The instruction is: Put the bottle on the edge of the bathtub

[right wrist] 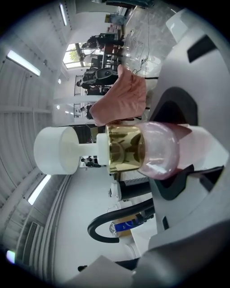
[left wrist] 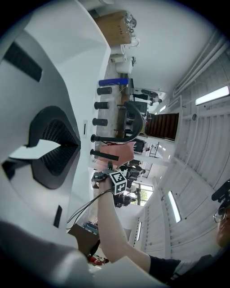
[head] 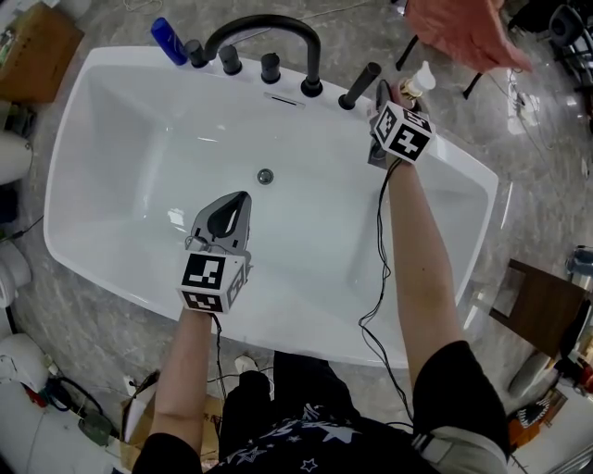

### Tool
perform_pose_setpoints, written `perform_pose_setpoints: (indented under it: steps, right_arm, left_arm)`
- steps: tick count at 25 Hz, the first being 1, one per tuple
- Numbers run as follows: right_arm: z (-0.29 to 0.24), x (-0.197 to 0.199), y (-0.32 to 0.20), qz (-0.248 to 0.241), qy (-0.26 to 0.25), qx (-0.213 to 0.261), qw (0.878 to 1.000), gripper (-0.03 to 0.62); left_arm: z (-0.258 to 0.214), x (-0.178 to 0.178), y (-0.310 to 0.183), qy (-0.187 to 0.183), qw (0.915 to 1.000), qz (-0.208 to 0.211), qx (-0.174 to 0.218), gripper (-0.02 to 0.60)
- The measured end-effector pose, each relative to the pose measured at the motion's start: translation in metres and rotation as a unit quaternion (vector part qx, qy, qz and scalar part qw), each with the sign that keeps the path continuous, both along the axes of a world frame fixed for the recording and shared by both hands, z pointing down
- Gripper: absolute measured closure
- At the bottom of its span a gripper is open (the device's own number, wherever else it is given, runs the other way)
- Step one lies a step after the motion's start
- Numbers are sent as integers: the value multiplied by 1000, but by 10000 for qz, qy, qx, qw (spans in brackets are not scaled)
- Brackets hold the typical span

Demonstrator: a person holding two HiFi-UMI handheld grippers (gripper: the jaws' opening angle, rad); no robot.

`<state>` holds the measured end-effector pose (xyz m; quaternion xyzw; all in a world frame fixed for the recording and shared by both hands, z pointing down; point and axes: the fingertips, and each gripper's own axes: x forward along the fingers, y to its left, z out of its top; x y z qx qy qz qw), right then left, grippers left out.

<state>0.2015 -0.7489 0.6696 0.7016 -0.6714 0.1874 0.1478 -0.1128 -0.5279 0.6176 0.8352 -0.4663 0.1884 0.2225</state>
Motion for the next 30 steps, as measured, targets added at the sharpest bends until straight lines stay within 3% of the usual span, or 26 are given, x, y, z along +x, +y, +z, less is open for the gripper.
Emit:
perform_pose_setpoints:
  steps: [9,18,24,30]
  right_arm:
    - [-18,-5,39,-54,8,-295,9996,359]
    - [-83,-41,110,-261,53,-269,9993,359]
    - [-128,-75,180,-275,-156,-117,9994,359]
    - [-178,-116,265,-445,-266,108,9986,361]
  left_arm:
    - [-28,-7,19,49,10000,4,71,566]
    - [-84,-25,78,144,9997,127,146,566]
    - [-117,-48,125,272,9993,86,234,566]
    - [-152,-67,182,372,9979,304,433,566]
